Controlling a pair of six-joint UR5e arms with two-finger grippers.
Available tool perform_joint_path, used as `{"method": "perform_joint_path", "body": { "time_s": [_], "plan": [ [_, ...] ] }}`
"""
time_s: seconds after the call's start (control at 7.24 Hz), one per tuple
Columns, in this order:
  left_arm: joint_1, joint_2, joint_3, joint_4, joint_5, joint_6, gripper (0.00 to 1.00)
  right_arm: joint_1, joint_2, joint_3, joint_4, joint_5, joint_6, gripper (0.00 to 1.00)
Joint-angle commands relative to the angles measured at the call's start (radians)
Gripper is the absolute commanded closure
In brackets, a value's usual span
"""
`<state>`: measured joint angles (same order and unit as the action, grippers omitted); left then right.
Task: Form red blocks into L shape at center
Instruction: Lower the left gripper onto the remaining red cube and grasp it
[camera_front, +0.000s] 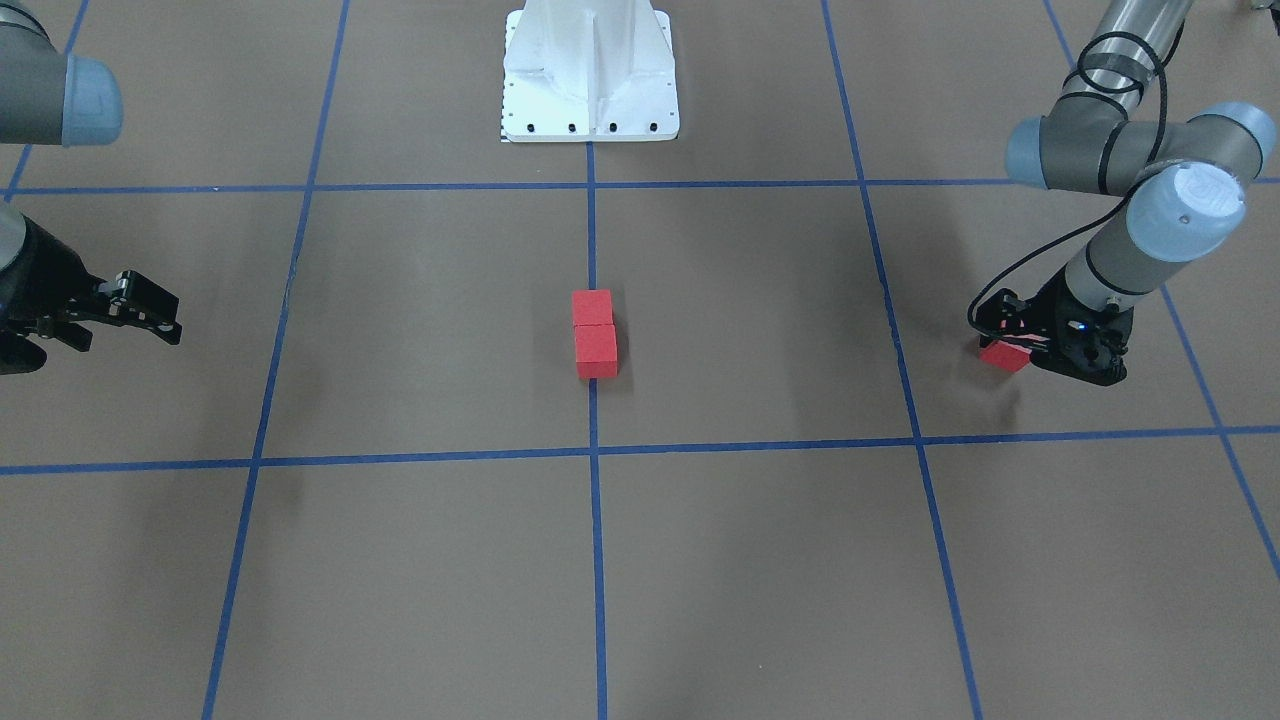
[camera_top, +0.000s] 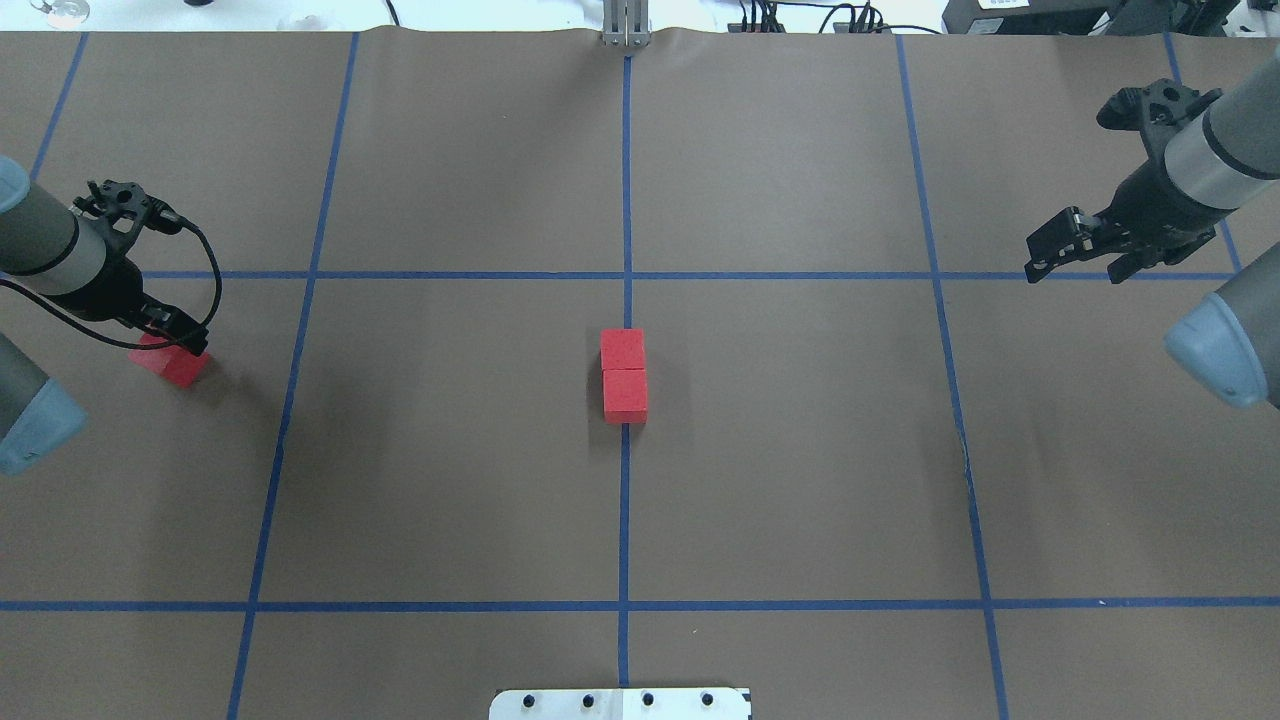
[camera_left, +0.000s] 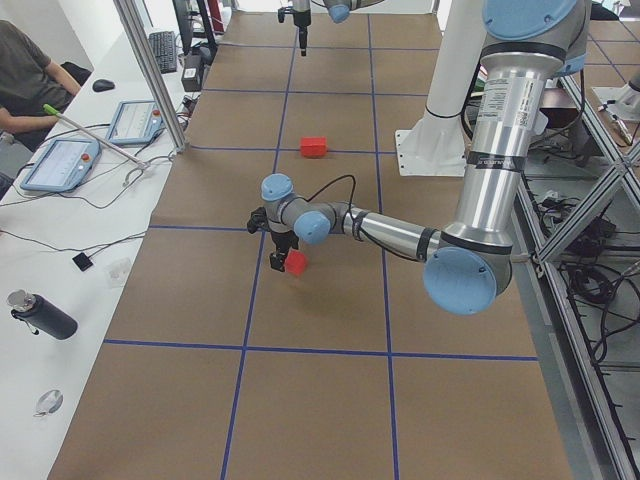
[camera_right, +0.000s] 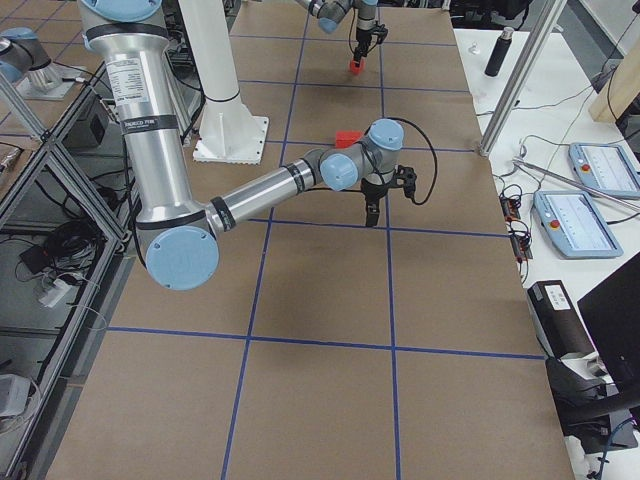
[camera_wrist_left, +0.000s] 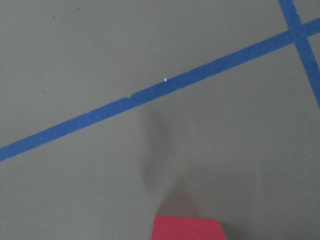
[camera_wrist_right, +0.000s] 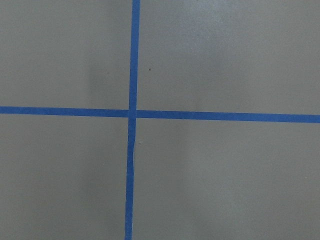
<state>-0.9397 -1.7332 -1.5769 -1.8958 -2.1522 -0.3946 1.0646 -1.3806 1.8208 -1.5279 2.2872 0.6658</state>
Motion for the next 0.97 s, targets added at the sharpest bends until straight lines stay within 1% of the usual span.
{"method": "perform_joint_path", "body": {
  "time_s": [0.0,0.14,0.28,0.41,0.55,0.69,0.83],
  "plan": [
    [0.002,-0.011,0.017,0.000,0.000,-0.001,0.77,0.000,0.000,0.000,0.000,0.000,0.000,0.00],
    [0.001,-0.011,0.017,0.001,0.000,0.000,1.00,-0.002,0.000,-0.002,0.000,0.000,0.002,0.00],
    [0.001,-0.019,0.003,0.009,-0.020,0.000,1.00,-0.002,0.000,0.000,0.000,0.000,0.003,0.00],
    [-0.001,-0.031,0.000,0.014,-0.146,-0.001,1.00,-0.002,0.000,-0.002,0.000,0.000,0.005,0.00],
    [-0.049,-0.032,-0.015,0.017,-0.181,-0.001,1.00,-0.002,0.000,-0.002,0.000,0.000,0.005,0.00],
    [-0.062,-0.035,-0.067,0.071,-0.176,-0.033,1.00,-0.002,0.000,0.000,0.000,0.000,0.005,0.00],
    [-0.057,-0.060,-0.127,0.149,-0.173,-0.188,1.00,-0.002,0.002,0.003,0.002,0.000,0.006,0.00]
  ]
}}
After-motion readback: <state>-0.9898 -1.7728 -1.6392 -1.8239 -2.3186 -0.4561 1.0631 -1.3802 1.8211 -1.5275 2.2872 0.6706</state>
